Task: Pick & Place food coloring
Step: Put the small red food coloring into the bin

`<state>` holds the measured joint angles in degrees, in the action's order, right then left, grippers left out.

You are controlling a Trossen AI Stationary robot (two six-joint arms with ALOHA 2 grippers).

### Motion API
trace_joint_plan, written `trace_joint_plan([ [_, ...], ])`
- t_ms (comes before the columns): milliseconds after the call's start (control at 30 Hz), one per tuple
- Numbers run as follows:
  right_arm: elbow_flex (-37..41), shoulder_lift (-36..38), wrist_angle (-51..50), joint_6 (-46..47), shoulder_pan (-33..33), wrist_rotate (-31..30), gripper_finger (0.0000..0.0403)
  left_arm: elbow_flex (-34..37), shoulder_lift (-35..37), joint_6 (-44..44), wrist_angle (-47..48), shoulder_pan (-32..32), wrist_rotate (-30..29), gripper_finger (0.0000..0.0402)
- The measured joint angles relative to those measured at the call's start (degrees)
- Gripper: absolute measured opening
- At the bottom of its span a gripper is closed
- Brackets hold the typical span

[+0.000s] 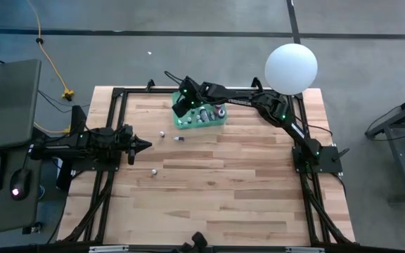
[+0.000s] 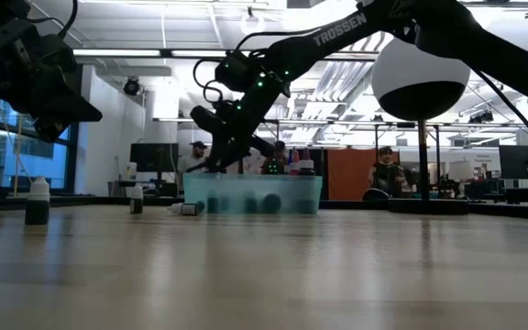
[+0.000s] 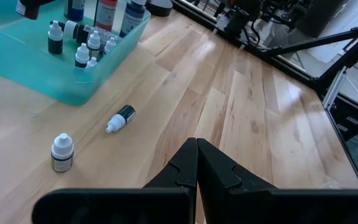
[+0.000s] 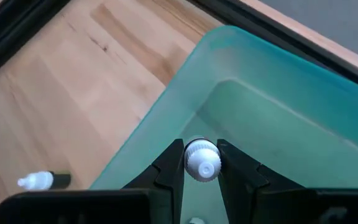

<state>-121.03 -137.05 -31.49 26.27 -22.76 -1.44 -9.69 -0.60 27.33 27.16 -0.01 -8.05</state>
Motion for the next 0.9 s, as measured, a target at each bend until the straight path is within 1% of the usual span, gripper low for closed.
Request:
trace_joint_plan([
  [167,0.0,-1.0,-0.5,3.7,0.6,-1.3,0.0073,0.0,0.0,0.0,0.0,0.0,0.0,0.0000],
  [267,0.0,-2.5,0.4,6.2,1.4,-0.9,0.0073,0.0,0.0,0.0,0.0,0.0,0.0,0.0000],
  [367,0.0,-4.1,0.7,6.2,2.1,-2.2,0.0073,0.0,0.0,0.0,0.0,0.0,0.0,0.0000],
  [433,0.1,-4.2,1.0,6.2,2.6,-4.1,0.0073,0.0,0.0,0.0,0.0,0.0,0.0,0.0000],
  [533,0.0,-4.0,1.8,6.5,2.8,-5.2,0.0073,0.0,0.0,0.0,0.0,0.0,0.0,0.0000],
  [733,0.0,-4.0,1.2,6.5,2.6,-5.4,0.0073,0.0,0.0,0.0,0.0,0.0,0.0,0.0000],
  [900,0.0,-4.0,0.6,6.5,2.6,-4.4,0.0074,0.0,0.0,0.0,0.0,0.0,0.0,0.0000],
])
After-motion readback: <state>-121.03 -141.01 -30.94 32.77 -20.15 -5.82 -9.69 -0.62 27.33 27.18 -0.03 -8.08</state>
